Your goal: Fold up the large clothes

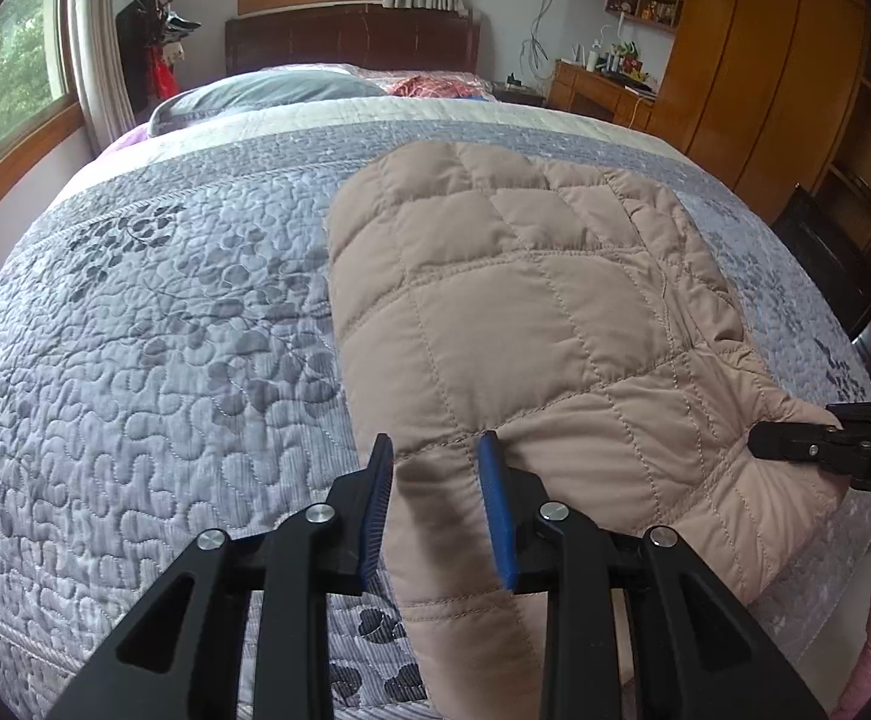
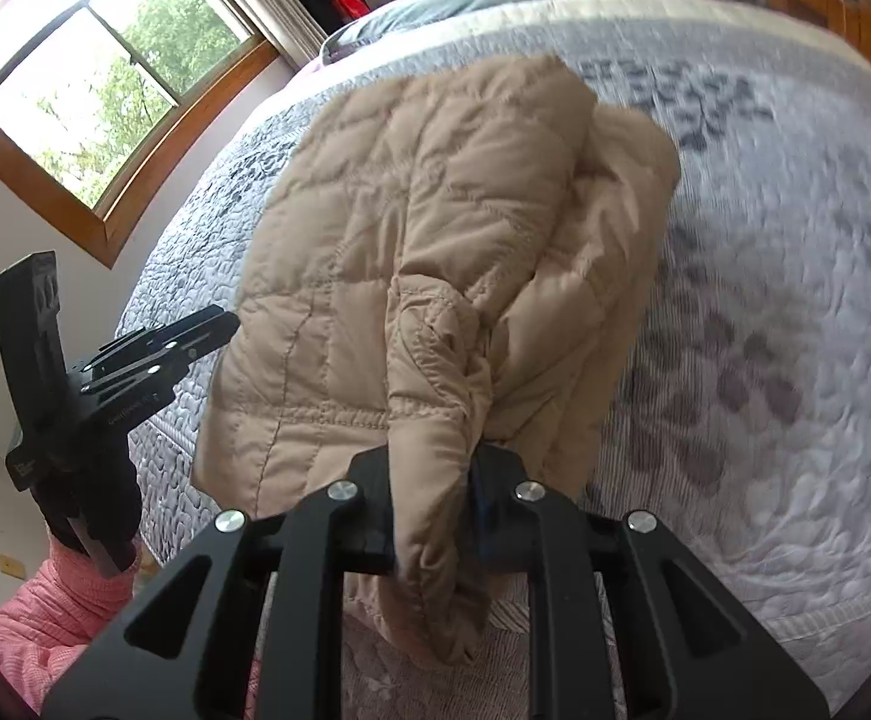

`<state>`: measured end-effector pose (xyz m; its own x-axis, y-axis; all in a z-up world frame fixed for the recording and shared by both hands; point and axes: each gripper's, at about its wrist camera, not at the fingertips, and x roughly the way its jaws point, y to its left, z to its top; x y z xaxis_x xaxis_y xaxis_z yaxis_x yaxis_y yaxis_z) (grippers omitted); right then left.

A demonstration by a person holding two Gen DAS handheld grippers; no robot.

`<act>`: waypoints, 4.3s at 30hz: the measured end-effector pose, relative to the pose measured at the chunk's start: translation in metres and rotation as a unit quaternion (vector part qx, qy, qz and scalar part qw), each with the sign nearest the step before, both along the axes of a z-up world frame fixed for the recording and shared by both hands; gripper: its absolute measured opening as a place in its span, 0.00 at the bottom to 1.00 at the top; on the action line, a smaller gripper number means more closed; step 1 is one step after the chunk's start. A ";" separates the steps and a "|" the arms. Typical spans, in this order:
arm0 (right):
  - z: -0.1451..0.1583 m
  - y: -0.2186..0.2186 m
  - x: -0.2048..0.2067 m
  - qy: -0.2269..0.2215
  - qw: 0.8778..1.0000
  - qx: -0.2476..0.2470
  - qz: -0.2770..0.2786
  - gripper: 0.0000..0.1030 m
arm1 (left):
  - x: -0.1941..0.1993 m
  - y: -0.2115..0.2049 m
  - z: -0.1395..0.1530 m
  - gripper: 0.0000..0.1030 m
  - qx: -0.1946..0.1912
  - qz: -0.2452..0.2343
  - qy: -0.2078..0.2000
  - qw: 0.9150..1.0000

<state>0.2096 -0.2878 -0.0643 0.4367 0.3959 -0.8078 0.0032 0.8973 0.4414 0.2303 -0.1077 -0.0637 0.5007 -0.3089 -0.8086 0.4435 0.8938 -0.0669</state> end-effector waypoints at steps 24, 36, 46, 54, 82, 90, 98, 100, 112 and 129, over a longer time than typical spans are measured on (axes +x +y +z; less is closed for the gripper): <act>0.024 -0.019 -0.018 -0.038 0.998 -0.039 -0.041 0.53 | 0.011 0.019 -0.002 0.34 -0.029 0.001 0.019 0.999; 0.012 -0.029 0.115 0.042 0.998 -0.018 -0.034 0.50 | 0.042 0.030 0.002 0.34 -0.021 0.042 0.014 0.999; 0.040 -0.043 0.088 -0.014 0.999 -0.003 -0.049 0.11 | 0.038 0.006 0.019 0.34 -0.052 0.001 0.017 0.998; -0.043 -0.065 0.082 0.027 0.995 0.048 -0.087 0.14 | 0.048 -0.033 -0.025 0.36 -0.004 -0.025 0.035 0.999; 0.008 0.021 -0.021 -0.008 0.994 -0.111 -0.018 0.27 | -0.032 -0.021 -0.005 0.36 -0.015 -0.051 0.032 0.998; -0.009 0.008 -0.022 -0.002 0.998 -0.055 -0.034 0.27 | -0.037 -0.021 -0.007 0.37 0.003 -0.060 0.019 0.998; 0.019 0.014 -0.052 -0.038 0.997 -0.057 -0.028 0.31 | -0.054 -0.005 0.008 0.37 0.004 -0.058 0.004 0.998; 0.018 0.017 -0.056 -0.036 0.997 -0.064 -0.023 0.31 | -0.056 -0.001 0.007 0.37 0.010 -0.054 0.001 0.998; -0.040 0.019 -0.046 0.005 0.997 -0.068 -0.023 0.25 | -0.036 0.011 -0.039 0.52 0.001 -0.045 0.045 0.998; 0.011 0.016 -0.078 -0.074 0.996 -0.045 -0.020 0.64 | -0.042 0.032 0.003 0.52 -0.025 -0.039 0.021 0.999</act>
<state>0.1315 -0.2717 -0.0534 0.5677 0.3042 -0.7650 -0.0190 0.9338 0.3572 0.1888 -0.0762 -0.0611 0.4390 -0.3861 -0.8113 0.5070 0.8519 -0.1311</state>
